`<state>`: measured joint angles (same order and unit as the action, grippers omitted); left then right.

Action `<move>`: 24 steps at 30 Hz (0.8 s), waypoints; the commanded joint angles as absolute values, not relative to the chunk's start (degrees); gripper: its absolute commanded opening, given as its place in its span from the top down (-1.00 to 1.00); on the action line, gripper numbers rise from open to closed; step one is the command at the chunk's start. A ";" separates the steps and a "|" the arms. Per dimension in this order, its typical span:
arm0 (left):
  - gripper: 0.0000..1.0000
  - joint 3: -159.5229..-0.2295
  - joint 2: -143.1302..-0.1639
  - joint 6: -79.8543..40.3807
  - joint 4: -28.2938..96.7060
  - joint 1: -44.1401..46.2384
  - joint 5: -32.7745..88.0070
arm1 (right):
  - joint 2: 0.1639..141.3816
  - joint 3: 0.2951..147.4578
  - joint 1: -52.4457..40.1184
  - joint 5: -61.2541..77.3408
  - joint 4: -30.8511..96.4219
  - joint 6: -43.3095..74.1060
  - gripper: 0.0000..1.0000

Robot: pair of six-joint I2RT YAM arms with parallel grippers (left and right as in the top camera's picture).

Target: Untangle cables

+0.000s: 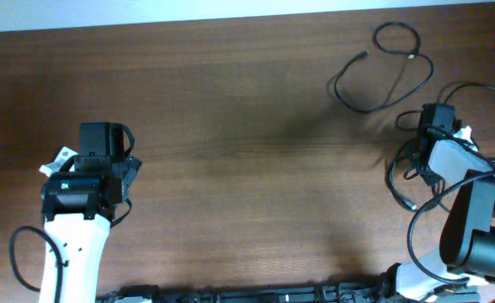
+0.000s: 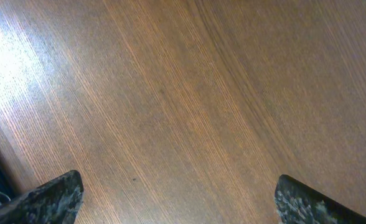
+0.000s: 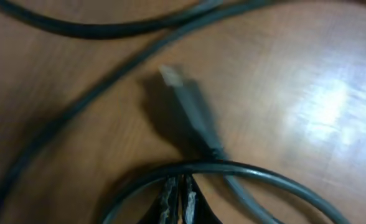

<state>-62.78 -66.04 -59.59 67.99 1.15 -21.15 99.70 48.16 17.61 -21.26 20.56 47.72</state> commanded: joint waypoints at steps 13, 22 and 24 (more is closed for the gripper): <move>-0.97 -63.26 -65.87 -60.14 68.07 0.95 -21.15 | 92.88 56.60 22.35 -9.47 30.98 39.20 0.72; -0.97 -63.26 -65.87 -60.14 68.07 0.95 -21.15 | 100.03 58.19 39.92 -18.92 23.81 39.35 0.88; -0.97 -63.26 -65.87 -60.14 68.07 0.95 -21.15 | 103.68 58.19 42.96 -18.72 21.56 37.36 0.92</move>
<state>-62.78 -66.04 -59.59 67.96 1.15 -21.17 100.73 58.08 40.36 -16.97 23.07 39.00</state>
